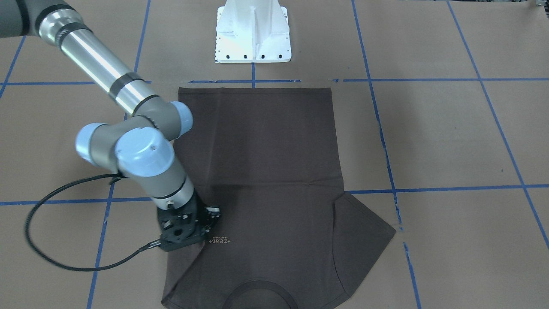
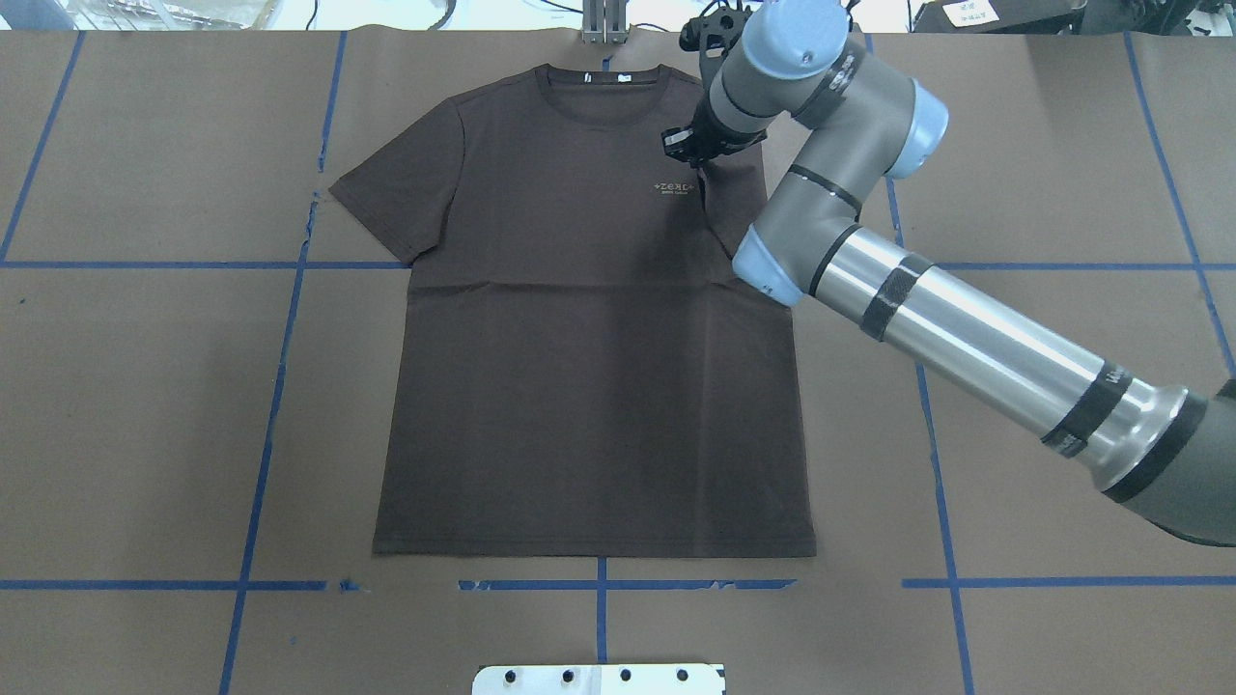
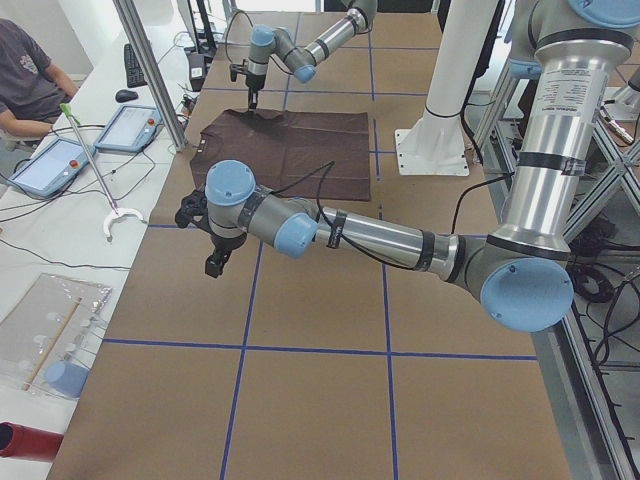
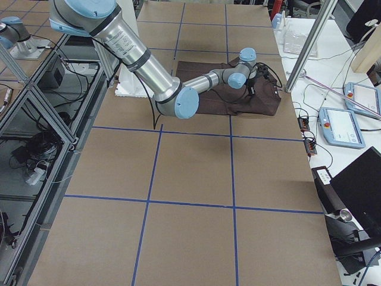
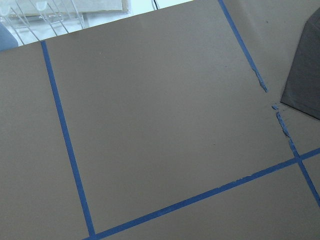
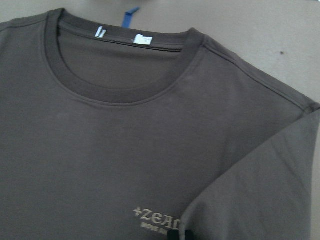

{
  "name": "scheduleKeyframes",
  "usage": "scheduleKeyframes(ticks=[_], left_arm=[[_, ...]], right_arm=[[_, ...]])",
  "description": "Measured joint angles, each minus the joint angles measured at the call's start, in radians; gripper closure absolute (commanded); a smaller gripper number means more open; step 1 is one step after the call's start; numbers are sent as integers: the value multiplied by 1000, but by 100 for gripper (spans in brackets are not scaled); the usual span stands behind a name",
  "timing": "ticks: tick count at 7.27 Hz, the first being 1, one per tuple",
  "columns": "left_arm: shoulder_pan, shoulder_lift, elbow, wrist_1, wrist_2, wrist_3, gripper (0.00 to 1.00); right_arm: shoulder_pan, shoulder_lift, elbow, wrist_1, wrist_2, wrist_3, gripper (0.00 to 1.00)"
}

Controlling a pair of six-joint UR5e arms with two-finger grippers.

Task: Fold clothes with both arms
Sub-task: 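Grasp the sleeve nearest the right gripper and fold it inward onto the shirt, then lift the right gripper off the folded sleeve while the left arm moves toward the shirt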

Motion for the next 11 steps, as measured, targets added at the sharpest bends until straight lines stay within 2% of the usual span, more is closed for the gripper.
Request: scheduleKeyframes(ticks=[1,5,7,9,11], left_arm=[[0,-1,-2,0,0,-4,0],[13,-19,16,-30,2,-46,0],[65,-100,81,-65,33,-110,0],[195,-180,106,-119,149,-317,0],[347,-232,129,-238,293,-610,0]], right_arm=[[-27,20,-11,1,-46,2,1],[-46,26,-18,1,-70,23,0],[-22,12,25,-64,31,68,0],[29,-69,216,-315,174,79,0],[69,-198,431,-521,218,78,0]])
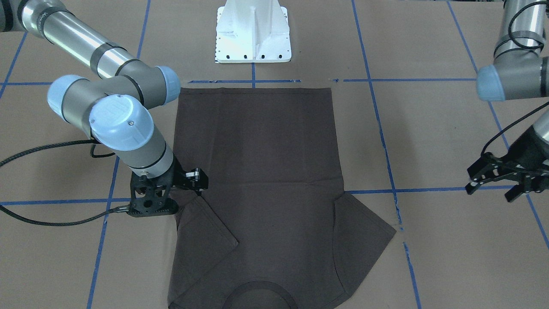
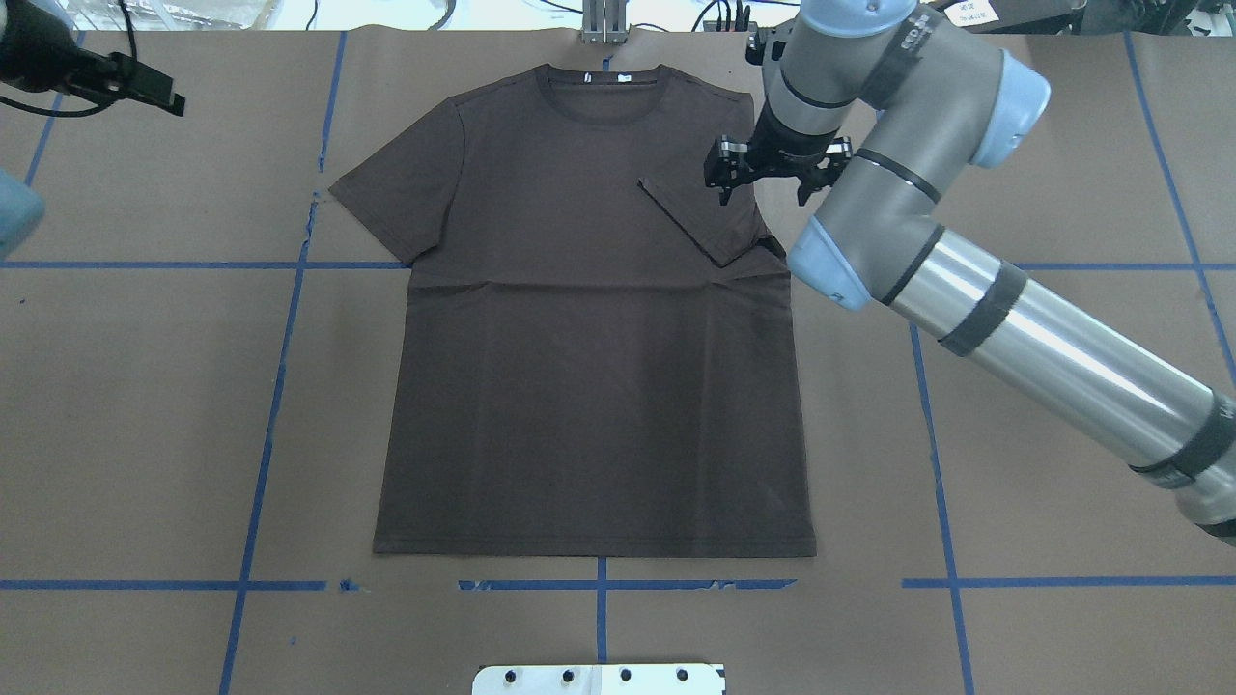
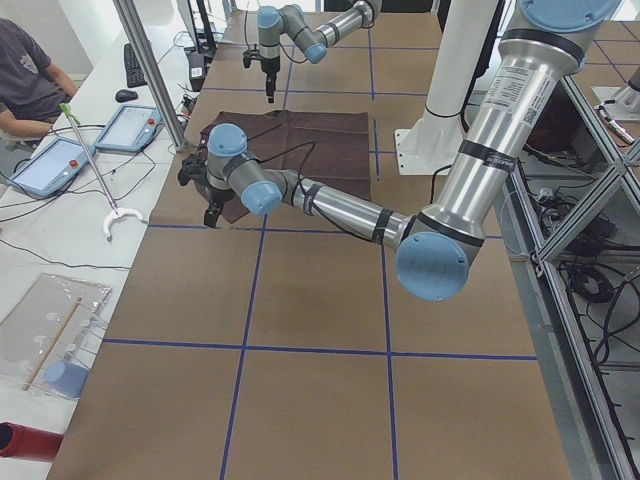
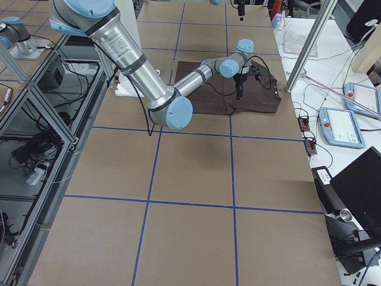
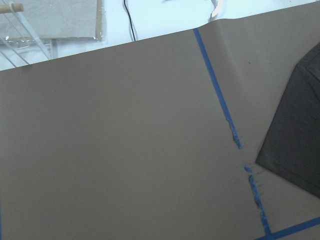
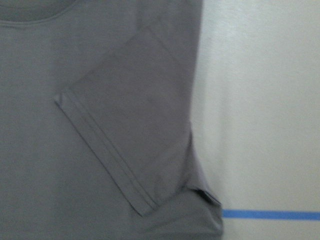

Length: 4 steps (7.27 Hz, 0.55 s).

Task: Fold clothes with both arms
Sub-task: 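Lift the right gripper off the folded sleeve while the left arm moves toward the shirt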

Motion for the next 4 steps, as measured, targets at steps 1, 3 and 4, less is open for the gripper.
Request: scheduleKeyframes(ticks=[1,3,4], left_arm=[[84,-26,21,-45,113,-134,0],[206,-83,144,-161,300,-313,0],[240,-106,208,-217,353,-362,0]], right_arm=[[12,-77,106,-57,7,-7,0],[21,-155,210,-85,9,-10,0],[19,-167,222,-86,7,-9,0]])
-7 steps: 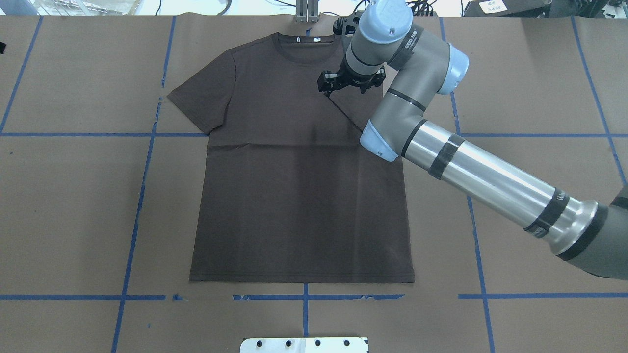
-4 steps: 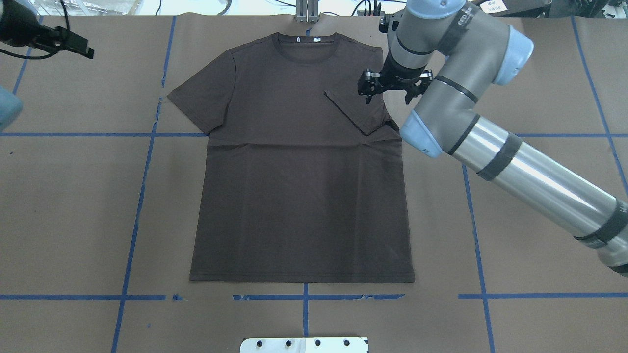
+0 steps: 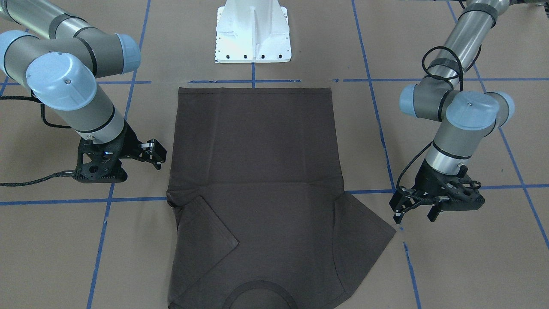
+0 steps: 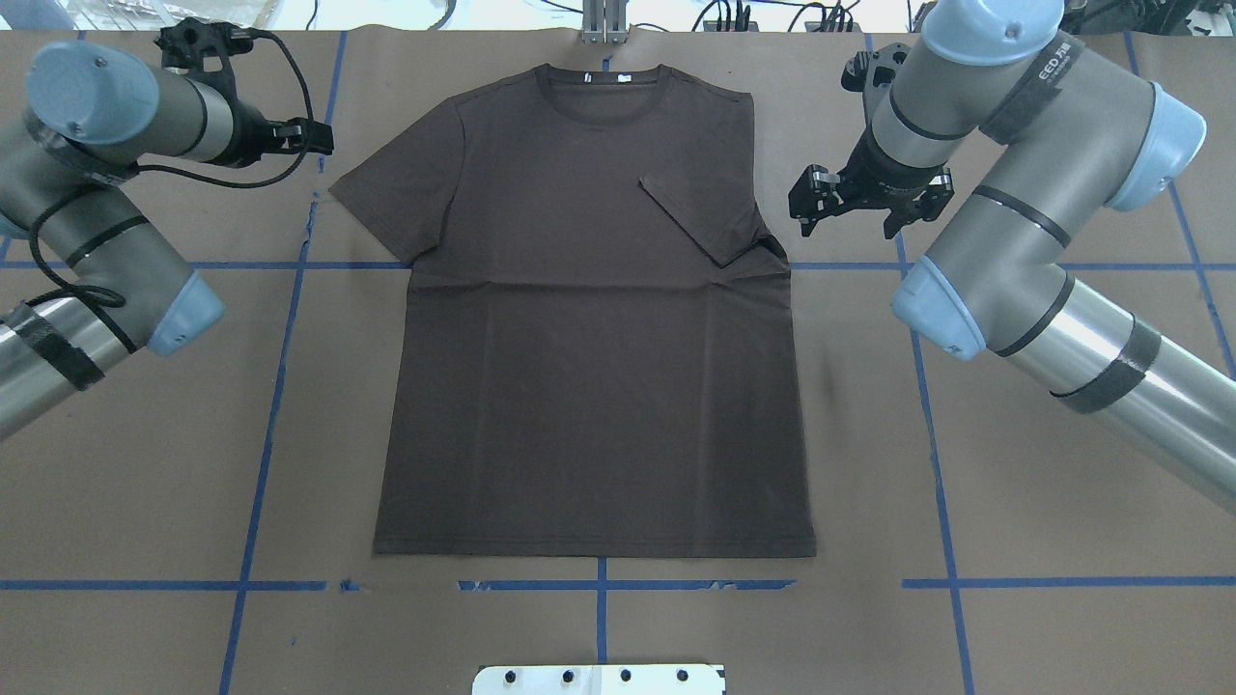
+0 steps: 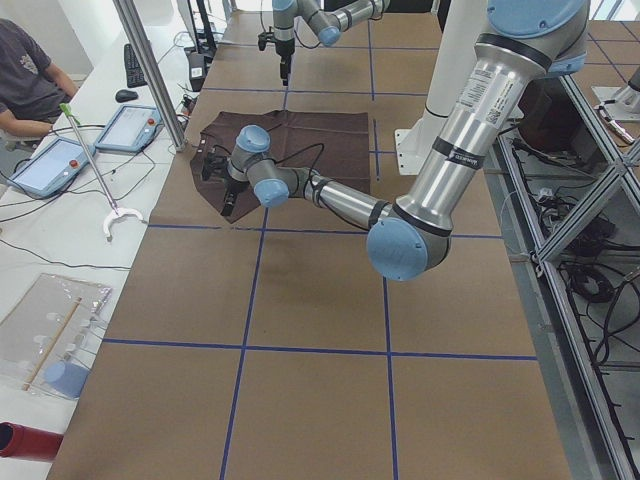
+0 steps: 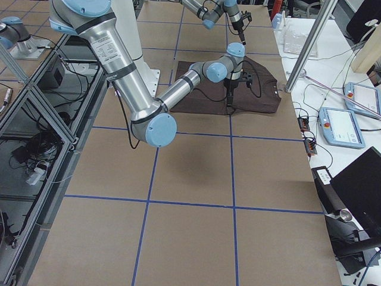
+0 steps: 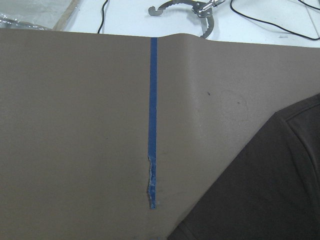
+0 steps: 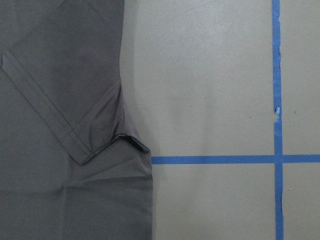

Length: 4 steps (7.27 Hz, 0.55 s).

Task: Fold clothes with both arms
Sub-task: 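Lift the right gripper off the folded sleeve while the left arm moves toward the shirt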

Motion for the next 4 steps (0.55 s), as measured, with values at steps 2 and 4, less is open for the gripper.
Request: scheduleKeyframes(ticks=[2,4], left_arm=[[64,-31,70,-34,89,-56,0],[94,-55,118,-39,136,-75,2]], right_arm=[[-5,-3,4,5,-3,9,0],[-8,2,4,7,-5,14,0]])
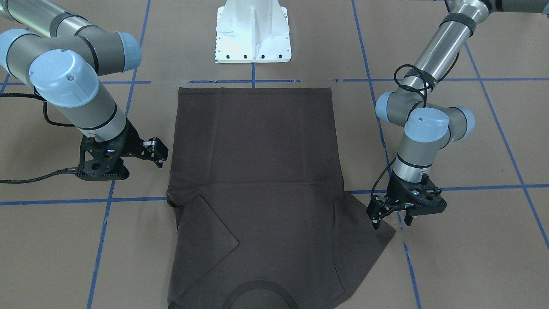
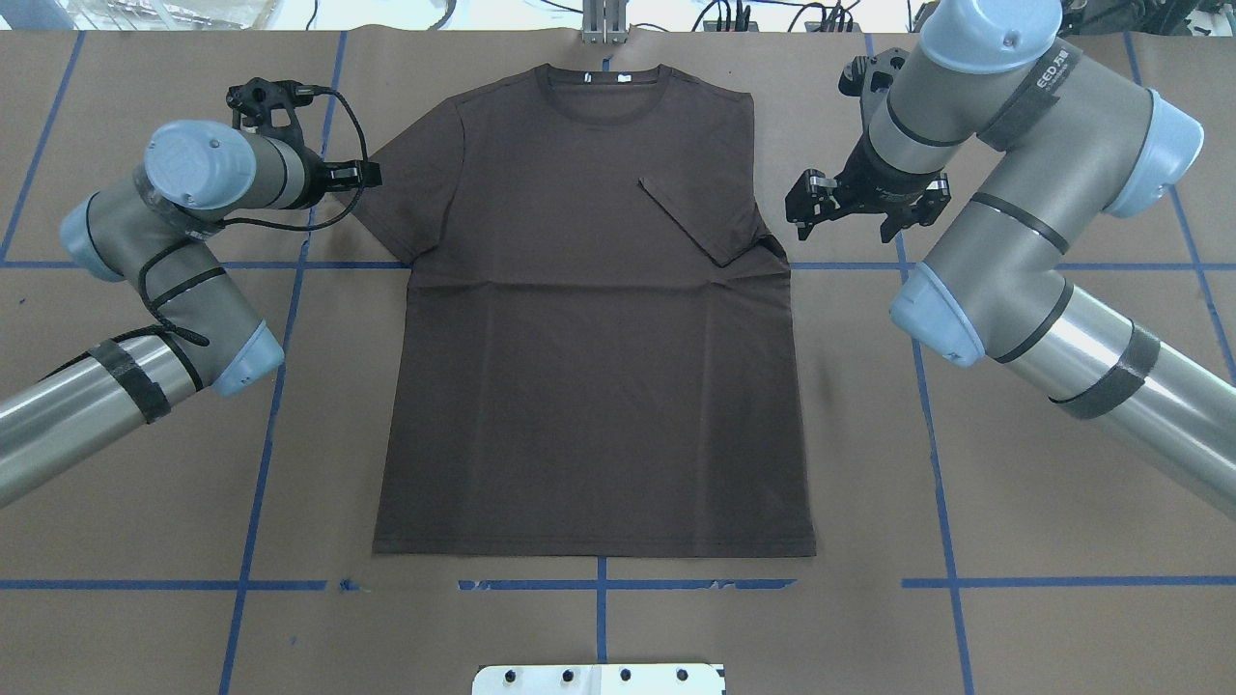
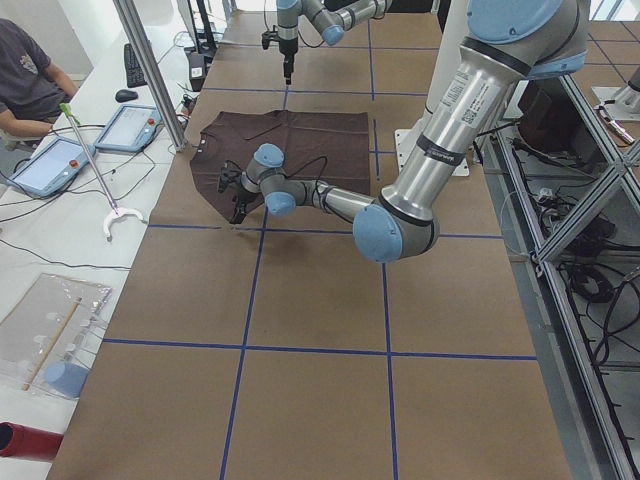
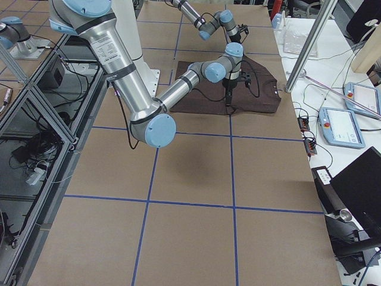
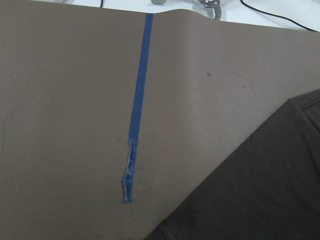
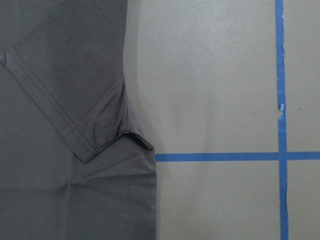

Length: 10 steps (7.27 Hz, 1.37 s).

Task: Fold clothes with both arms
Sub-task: 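Lift the right gripper off the folded sleeve while the left arm moves toward the shirt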

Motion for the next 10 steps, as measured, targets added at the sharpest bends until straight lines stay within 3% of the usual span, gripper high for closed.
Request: scheduleKeyframes(ticks=[4,6,9,10], left_arm=[[5,-22,49,-6,18,0,7],[6,-23,60,-7,18,0,18],[6,-23,62,-7,18,0,73],[5,-23,62,-7,19,1,75]], right_arm=[[-1,8,-1,0,-1,2,0],[-4,9,-1,0,-1,13,0],[-7,9,1,0,-1,20,0],[-7,9,2,0,0,20,0]])
